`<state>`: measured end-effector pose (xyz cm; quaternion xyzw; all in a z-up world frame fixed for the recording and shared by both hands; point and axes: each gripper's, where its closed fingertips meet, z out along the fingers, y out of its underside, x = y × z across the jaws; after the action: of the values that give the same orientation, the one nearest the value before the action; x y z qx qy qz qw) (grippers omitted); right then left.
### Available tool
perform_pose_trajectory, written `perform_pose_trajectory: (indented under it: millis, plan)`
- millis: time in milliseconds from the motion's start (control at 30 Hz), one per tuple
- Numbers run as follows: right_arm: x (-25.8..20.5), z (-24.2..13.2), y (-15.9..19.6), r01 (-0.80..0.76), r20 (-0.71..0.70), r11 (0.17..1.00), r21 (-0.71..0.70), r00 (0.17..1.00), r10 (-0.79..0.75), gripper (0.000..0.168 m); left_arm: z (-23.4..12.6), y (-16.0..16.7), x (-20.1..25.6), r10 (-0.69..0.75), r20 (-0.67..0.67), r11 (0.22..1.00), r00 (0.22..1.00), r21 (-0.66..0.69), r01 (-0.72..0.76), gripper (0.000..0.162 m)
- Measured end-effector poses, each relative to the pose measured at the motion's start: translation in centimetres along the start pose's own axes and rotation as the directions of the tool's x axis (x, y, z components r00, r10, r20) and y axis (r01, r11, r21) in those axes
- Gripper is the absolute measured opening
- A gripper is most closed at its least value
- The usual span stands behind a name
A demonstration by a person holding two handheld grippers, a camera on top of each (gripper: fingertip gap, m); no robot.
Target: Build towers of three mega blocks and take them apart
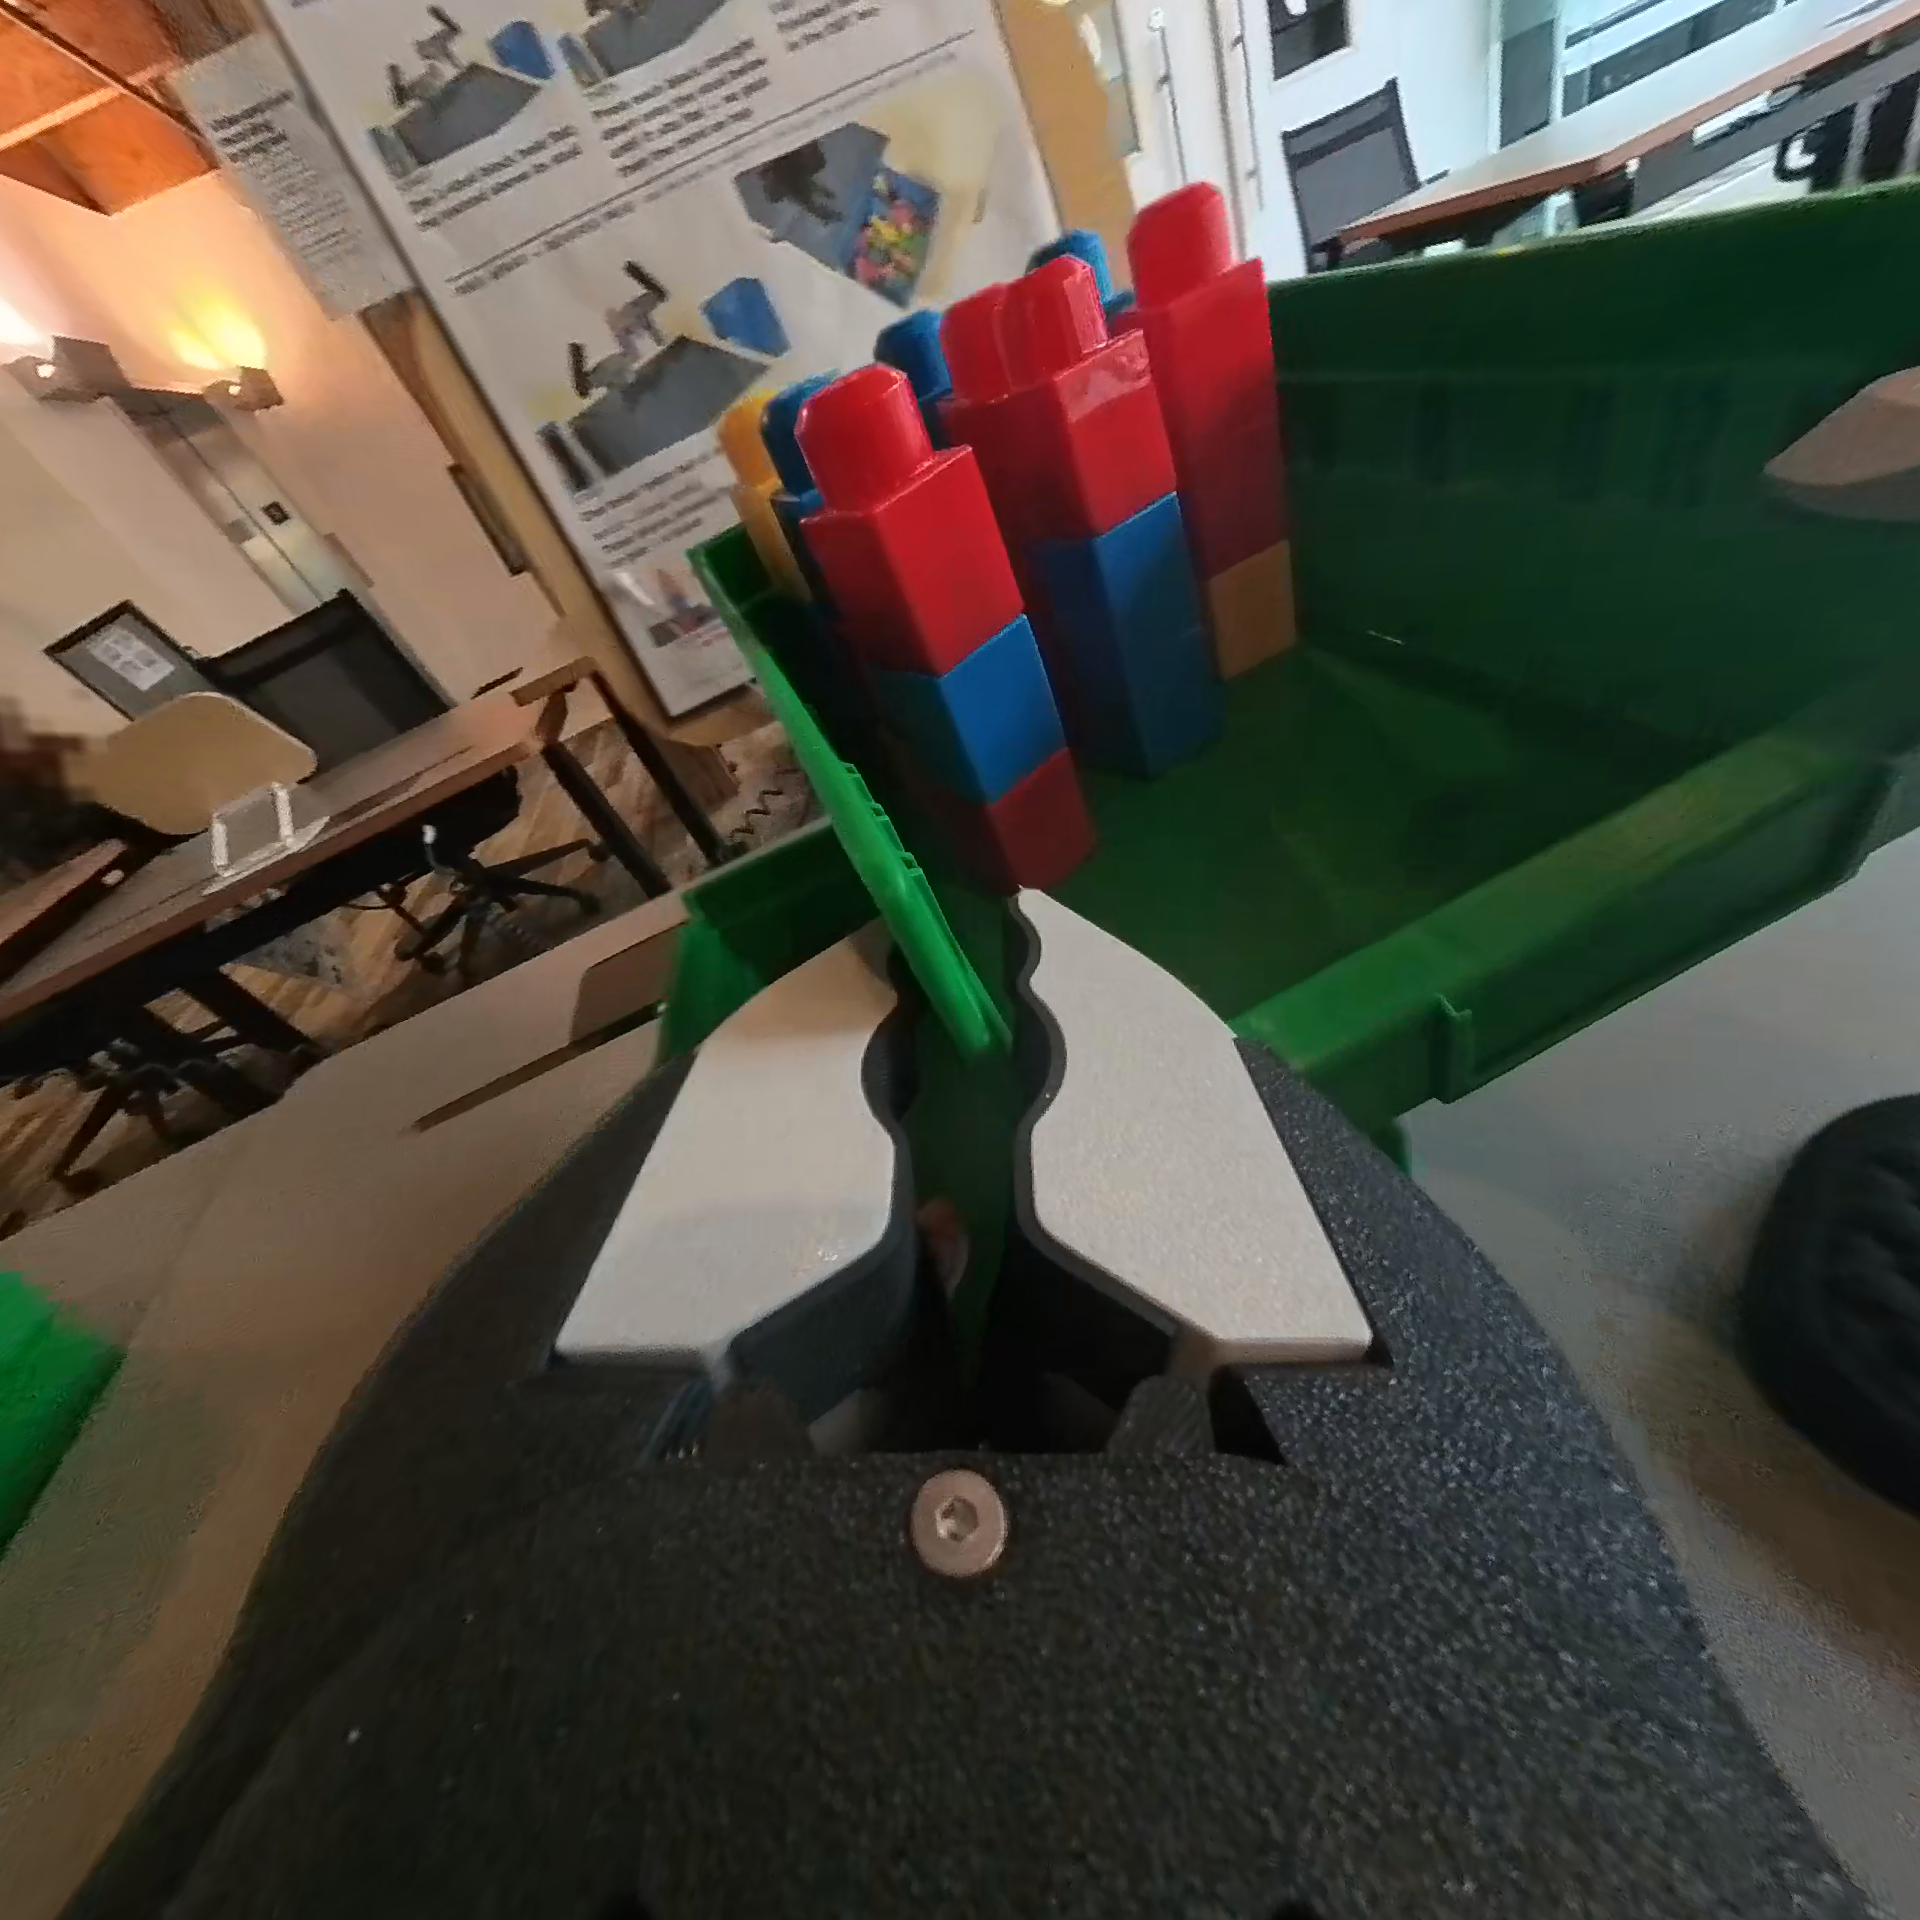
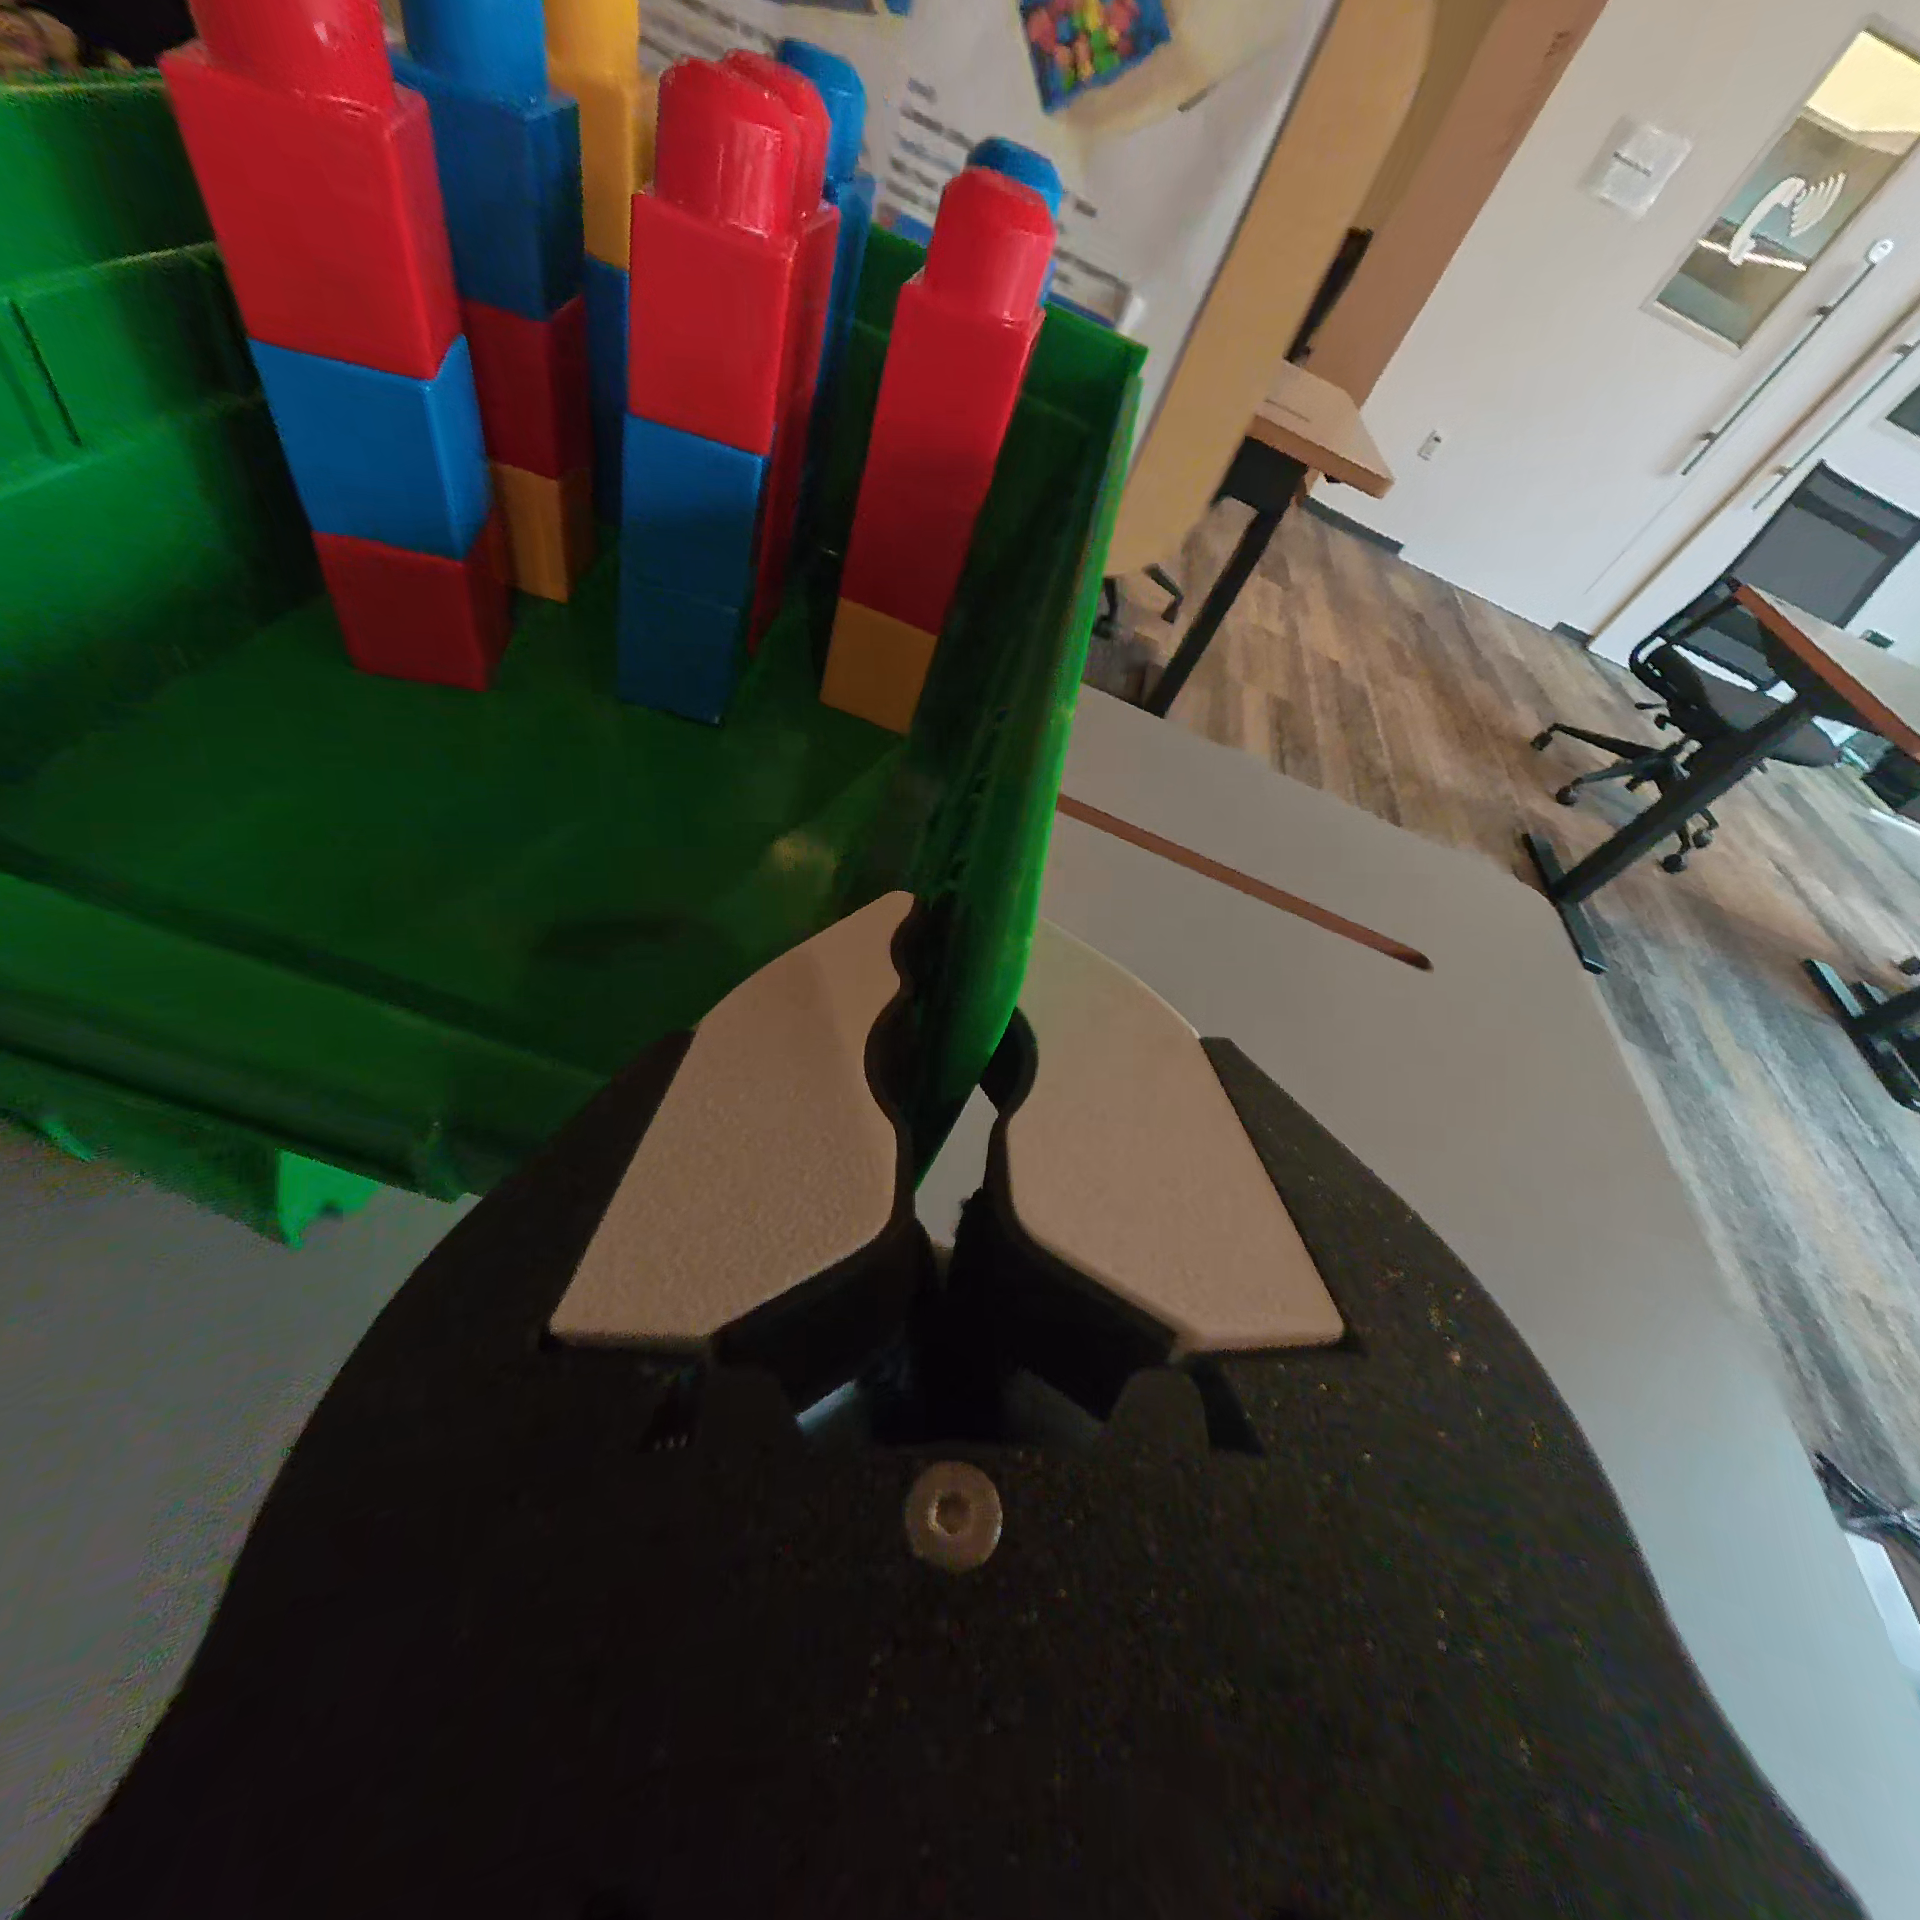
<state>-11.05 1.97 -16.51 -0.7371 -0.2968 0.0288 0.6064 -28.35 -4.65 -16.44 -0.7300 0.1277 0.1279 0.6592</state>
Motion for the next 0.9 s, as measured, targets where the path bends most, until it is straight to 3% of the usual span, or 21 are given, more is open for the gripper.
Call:
perform_pose_trajectory:
  millis: [500, 900]
  plan:
    - [-12.2, 4.0, -7.8, 0.023, 0.179, 0.992, 0.122, 0.983, -0.045, 0.005, -4.9, 4.1, -12.2, -0.011, 0.191, 0.999, 0.982, -0.031, 0.017, 0.013]
    - [-24.8, 5.4, -11.7, 0.003, 0.348, 0.979, 0.204, 0.935, -0.075, 0.005, -11.7, 8.7, -21.6, 0.007, 0.356, 0.997, 0.935, -0.077, 0.022, 0.014]
